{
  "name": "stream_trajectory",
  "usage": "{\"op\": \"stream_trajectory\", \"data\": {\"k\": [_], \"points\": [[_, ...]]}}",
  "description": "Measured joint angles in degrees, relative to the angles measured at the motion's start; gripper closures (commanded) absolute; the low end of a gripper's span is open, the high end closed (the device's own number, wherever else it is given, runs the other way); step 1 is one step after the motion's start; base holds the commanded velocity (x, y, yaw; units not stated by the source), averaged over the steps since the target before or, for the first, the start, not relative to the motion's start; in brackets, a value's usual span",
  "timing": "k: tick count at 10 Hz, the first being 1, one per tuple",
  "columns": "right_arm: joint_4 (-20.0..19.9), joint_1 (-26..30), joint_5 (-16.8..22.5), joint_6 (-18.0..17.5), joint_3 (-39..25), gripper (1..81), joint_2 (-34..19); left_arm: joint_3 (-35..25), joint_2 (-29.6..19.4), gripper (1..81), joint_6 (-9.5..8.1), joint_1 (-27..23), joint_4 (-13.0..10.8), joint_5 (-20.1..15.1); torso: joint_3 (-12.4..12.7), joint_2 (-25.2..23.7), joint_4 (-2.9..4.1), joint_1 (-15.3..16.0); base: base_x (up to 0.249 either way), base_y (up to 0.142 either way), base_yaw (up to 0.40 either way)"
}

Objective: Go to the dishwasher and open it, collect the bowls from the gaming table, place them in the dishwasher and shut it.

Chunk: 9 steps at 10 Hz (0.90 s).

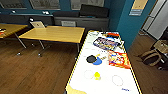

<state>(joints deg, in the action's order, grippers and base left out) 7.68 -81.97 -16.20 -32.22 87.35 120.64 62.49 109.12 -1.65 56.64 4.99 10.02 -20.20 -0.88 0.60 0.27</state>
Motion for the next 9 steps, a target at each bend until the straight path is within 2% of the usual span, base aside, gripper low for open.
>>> {"op": "stream_trajectory", "data": {"k": [1,5,9], "points": [[0.5,-0.9,-0.3,0.0,2.0,81.1,2.1,-0.4,0.0,1.0,-1.30,-2.7,1.6,-2.5,0.0,0.0,0.00,0.0,0.000,0.000,0.000],[2.6,-1.2,-1.0,0.0,7.5,81.1,9.4,-0.8,-0.4,1.0,-3.21,-15.1,8.5,-12.8,0.0,0.0,0.00,0.0,0.000,0.000,0.000],[3.1,0.7,0.4,0.0,10.8,81.1,12.8,2.2,2.2,1.0,-7.78,-27.4,10.7,-24.2,0.0,0.0,0.00,0.0,0.000,0.000,0.000]]}}
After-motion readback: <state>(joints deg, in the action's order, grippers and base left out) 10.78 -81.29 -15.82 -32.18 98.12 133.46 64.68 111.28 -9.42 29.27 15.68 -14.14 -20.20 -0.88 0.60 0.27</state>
